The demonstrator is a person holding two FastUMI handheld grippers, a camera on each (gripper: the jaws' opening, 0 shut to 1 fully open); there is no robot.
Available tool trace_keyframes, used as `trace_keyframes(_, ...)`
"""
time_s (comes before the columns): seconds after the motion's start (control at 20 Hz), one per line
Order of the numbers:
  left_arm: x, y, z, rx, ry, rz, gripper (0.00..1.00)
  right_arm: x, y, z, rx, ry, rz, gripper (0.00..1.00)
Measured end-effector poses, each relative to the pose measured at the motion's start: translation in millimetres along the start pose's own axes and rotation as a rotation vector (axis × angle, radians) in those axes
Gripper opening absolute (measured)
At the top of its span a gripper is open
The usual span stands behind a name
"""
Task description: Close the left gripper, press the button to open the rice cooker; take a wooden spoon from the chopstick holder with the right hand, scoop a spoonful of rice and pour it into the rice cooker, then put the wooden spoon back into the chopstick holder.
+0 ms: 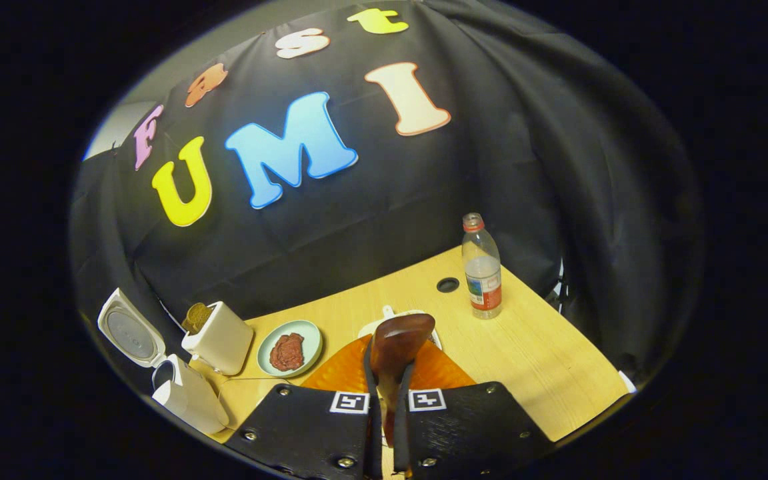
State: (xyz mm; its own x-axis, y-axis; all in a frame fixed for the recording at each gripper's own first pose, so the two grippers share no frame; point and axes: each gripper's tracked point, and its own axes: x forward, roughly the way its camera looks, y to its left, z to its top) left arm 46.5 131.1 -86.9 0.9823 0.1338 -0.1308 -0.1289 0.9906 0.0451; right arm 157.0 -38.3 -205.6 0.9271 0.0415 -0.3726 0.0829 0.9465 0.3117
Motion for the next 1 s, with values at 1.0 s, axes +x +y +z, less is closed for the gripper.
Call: trace_keyframes(1.0, -17, 79, -12, -0.006, -0.022, -0.027, 0.99, 24, 209, -81, -0.244, 0.083, 0.262, 0.07)
